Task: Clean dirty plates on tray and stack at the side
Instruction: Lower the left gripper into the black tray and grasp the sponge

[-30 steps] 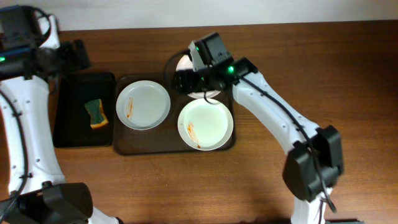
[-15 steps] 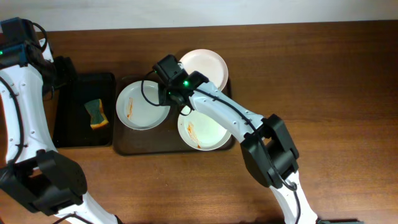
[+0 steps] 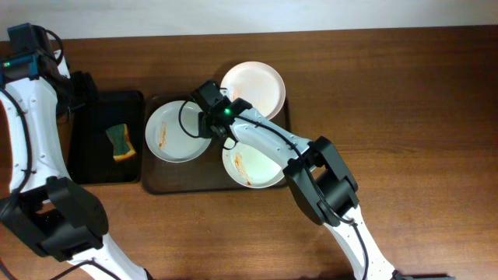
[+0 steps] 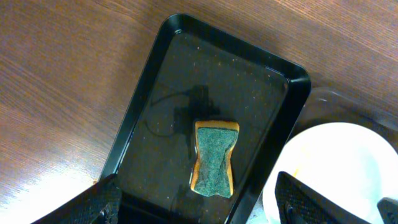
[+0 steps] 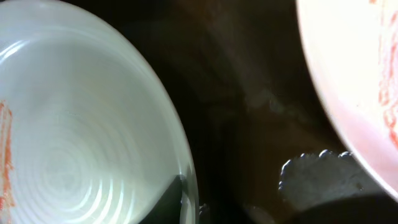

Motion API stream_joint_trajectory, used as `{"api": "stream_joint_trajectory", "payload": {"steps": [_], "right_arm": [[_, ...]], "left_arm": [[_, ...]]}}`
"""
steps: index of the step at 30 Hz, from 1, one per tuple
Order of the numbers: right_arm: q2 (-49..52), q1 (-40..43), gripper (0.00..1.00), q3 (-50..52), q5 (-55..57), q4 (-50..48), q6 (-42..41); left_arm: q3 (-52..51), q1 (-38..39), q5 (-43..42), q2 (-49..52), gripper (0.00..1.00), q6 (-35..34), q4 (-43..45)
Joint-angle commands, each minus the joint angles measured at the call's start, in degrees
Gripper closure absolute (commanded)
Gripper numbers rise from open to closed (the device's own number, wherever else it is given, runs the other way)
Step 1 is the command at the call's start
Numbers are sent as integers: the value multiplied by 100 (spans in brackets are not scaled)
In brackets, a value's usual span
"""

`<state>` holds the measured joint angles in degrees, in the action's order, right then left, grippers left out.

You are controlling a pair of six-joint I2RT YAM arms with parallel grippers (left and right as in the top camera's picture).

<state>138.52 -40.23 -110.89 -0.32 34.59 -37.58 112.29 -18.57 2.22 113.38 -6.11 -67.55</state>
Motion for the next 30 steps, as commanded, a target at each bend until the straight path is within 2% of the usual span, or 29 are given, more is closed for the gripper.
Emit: {"api": "stream_joint_trajectory", "payload": {"steps": [1,4,7,12,13,14,15,20,25,30], "right_arm": [[160,-37,96,-103,-74,11,-42],[160,-11,96,-105,-166,223,-42],[157,87,96,-109,-374,319,-39],[157,87,96,-109,-424,319,-24],[157,87,96,-109,-422,321,-17],[157,87,96,-109,-422,321,-20],[157,87,96,-109,-422,321,-20],[157,87,96,-109,-422,334,24],[157,87,96,-109,-422,328,24],[160,87,96,-109,-422,306,24]], "left_arm": [[15,-28,-11,31,23,-74,-74],[-177,4,-308,31,23,-74,-210],[-789,107,-352,31,24,-79,-273],[-2028,129,-352,31,26,-374,505],[-2214,125,-352,31,28,-374,686],[-2420,125,-350,31,36,-374,942],[-2511,127,-350,31,42,-374,1084],[-2706,127,-328,31,50,-372,1434],[-3042,127,-332,42,51,-369,2046],[-3082,127,-343,42,53,-304,2302]]}}
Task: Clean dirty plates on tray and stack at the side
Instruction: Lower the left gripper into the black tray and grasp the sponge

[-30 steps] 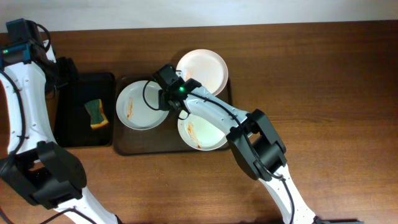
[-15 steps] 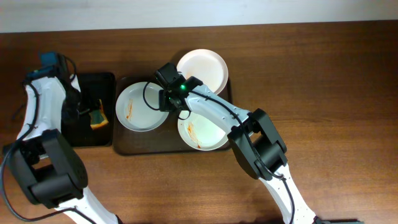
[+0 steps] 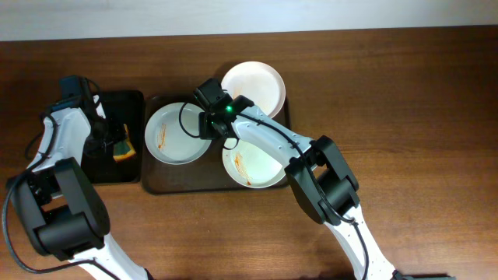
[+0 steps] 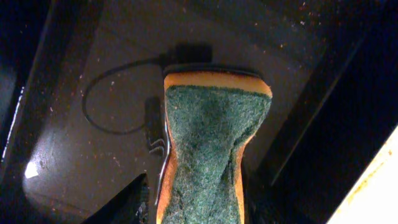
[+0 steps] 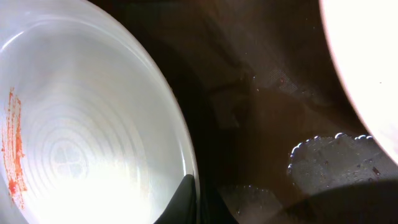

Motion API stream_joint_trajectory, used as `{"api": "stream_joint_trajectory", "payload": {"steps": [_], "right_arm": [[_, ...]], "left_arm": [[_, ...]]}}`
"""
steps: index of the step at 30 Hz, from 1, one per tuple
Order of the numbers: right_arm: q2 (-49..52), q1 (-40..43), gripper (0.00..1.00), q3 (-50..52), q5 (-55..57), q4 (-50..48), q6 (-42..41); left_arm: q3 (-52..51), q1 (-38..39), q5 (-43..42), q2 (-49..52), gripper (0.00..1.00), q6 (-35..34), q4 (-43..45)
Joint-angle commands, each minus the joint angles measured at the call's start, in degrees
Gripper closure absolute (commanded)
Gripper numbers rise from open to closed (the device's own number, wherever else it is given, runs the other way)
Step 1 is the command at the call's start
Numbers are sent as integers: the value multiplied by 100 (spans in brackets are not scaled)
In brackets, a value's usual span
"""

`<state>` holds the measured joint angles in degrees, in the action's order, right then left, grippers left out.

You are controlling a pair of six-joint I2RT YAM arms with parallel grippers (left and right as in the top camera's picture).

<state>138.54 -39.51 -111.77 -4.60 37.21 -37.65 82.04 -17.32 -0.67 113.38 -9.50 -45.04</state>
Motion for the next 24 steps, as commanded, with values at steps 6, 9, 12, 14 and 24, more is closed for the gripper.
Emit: {"api": "stream_joint_trajectory", "payload": {"steps": [6,9,12,14,24], "right_arm": [[155,15,96,-22,7,20,33],[155,15,96,-22,7,2,33],[155,15,96,-22,7,-4,31],[155,15,96,-22,7,-17,33],[155,15,96,-22,7,-79,79]], "left_arm": [[-66,2,-61,57,53,280,72],[-70,7,-66,66,52,293,92],[-70,7,-63,129,51,293,166],[-68,7,-63,188,51,293,219],[-70,7,-216,404,58,293,345]]}}
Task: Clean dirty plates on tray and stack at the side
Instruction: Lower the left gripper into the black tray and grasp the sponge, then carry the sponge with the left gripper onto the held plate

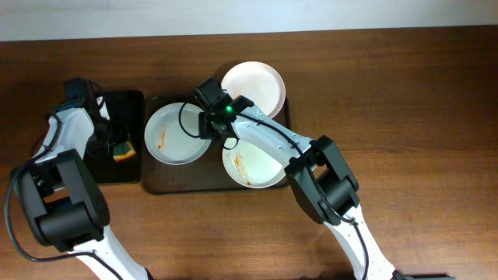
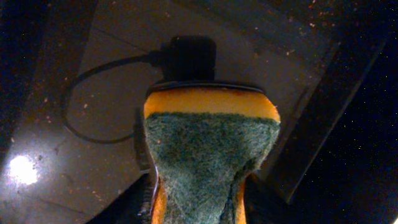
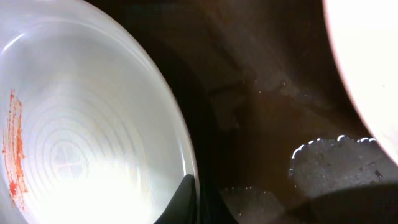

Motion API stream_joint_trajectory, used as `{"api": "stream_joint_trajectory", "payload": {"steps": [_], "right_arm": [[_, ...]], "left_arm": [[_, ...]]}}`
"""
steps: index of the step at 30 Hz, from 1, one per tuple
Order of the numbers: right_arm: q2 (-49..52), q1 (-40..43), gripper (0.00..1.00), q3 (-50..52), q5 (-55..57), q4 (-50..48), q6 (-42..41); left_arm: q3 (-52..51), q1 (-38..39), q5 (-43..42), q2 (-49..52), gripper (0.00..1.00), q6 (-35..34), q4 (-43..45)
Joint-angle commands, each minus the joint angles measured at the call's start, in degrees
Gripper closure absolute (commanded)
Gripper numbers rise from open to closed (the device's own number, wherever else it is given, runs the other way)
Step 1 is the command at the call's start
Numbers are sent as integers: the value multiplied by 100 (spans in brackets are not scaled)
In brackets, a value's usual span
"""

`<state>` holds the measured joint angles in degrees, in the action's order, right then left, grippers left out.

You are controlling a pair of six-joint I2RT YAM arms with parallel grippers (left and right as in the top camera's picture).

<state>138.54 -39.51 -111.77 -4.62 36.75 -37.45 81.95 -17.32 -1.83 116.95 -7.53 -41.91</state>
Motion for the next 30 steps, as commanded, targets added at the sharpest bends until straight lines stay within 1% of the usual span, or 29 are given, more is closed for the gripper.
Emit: {"api": "stream_joint_trajectory", "payload": {"steps": [1,5,12,14,15,18,20,22,25,28,30], "right_arm": [[155,15,96,-22,9,-44,57],[155,15,96,-22,9,-52,59],[155,15,96,-22,11,-57,59],[155,15,96,-22,11,-57,63],[155,15,96,-22,11,-57,85],[155,15,96,-22,11,-57,101],[155,15,96,-22,9,-52,98],[155,15,96,-22,-24,-52,98],[155,15,96,-22,-122,-50,101],[155,15,96,-24,-234,-59,262],[155,26,96,-81,-343,-11,317]], "left_arm": [[-61,7,-103,48,58,96,35],[-61,7,-273,48,59,96,70],[-118,7,-271,50,60,96,144],[-232,7,-271,50,64,96,249],[-293,7,-271,50,74,92,291],[-313,7,-271,50,83,92,295],[-313,7,-273,50,99,90,291],[-289,4,-273,37,99,92,273],[2,-11,-269,-68,99,118,-31],[459,-9,-269,-282,99,409,-387],[732,-9,-271,-468,99,461,-658]]}}
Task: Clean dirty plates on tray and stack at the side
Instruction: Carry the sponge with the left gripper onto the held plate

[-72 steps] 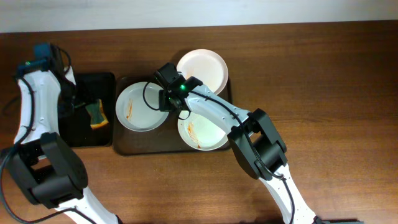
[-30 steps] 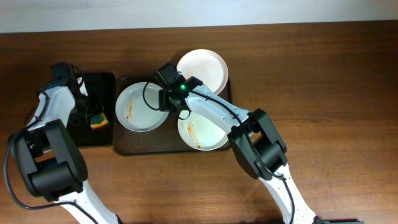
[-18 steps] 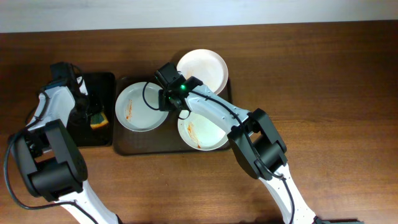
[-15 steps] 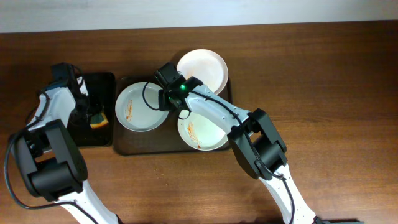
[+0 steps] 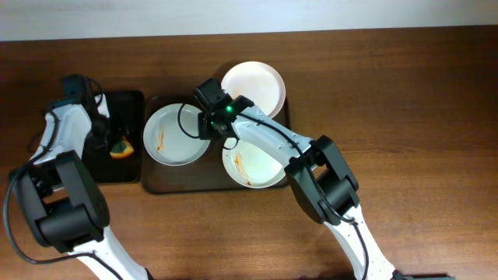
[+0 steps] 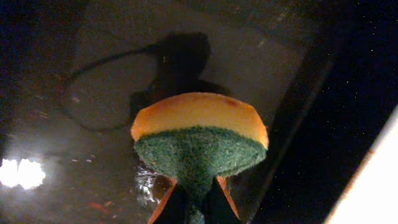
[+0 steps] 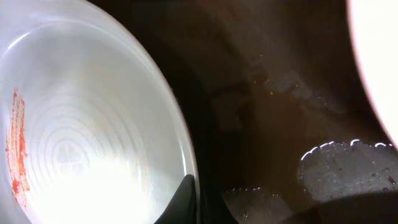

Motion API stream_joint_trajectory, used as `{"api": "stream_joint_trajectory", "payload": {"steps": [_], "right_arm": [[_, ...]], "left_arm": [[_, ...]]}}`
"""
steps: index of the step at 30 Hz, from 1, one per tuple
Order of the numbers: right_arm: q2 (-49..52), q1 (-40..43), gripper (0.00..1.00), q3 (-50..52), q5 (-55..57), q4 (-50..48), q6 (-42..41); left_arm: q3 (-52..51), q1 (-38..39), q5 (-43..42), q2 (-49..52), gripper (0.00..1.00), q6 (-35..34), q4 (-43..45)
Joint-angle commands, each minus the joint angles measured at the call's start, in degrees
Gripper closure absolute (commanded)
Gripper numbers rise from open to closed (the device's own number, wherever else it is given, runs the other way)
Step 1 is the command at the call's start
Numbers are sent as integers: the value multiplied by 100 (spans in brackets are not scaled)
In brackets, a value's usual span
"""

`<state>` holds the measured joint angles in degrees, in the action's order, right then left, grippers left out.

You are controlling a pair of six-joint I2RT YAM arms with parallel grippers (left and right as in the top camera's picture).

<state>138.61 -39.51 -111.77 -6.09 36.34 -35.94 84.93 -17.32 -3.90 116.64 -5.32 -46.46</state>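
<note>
Three white plates lie on the brown tray point(image 5: 167, 183). The left plate point(image 5: 175, 132) carries red smears, the front right plate point(image 5: 253, 163) orange ones, and the far plate point(image 5: 253, 87) looks pale. My right gripper point(image 5: 208, 128) is shut on the left plate's right rim point(image 7: 186, 155), one finger point(image 7: 185, 199) resting inside the plate. An orange sponge with a green scouring face point(image 6: 199, 140) is in the black tray point(image 5: 93, 167). My left gripper point(image 6: 196, 208) is shut on it, pinching its middle thin.
The black tray point(image 6: 50, 93) has a wet, shiny floor and a raised wall on the plate side. Soapy water pools on the brown tray point(image 7: 348, 174) between the plates. Bare wooden table point(image 5: 405, 117) extends to the right and front.
My left fingers stood on either side of the sponge and have now shut on it, squeezing its waist narrow. The right gripper still holds the left plate's rim.
First my left gripper was open high above the black tray with the sponge lying flat. Then it was low with its fingers straddling the sponge, then closer still, and now it pinches the sponge. The right gripper stayed at the left plate's rim throughout.
</note>
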Motion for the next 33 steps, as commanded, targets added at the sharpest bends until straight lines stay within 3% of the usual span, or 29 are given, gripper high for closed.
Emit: {"api": "stream_joint_trajectory", "payload": {"steps": [1,6,15,25,33], "right_arm": [[146,55,96,-87,-284,26,240],[146,343,96,-96,-898,79,269],[52,466,96,-98,-835,136,275],[52,472,96,-96,-833,131,273],[52,472,96,-96,-857,111,271]], "left_arm": [[531,-9,-81,-542,99,243,-299],[610,164,-1178,-933,99,1084,-245],[601,1019,-1019,-772,99,1080,-286],[592,1335,-664,483,99,898,-302],[586,1895,-745,999,99,894,-1318]]}}
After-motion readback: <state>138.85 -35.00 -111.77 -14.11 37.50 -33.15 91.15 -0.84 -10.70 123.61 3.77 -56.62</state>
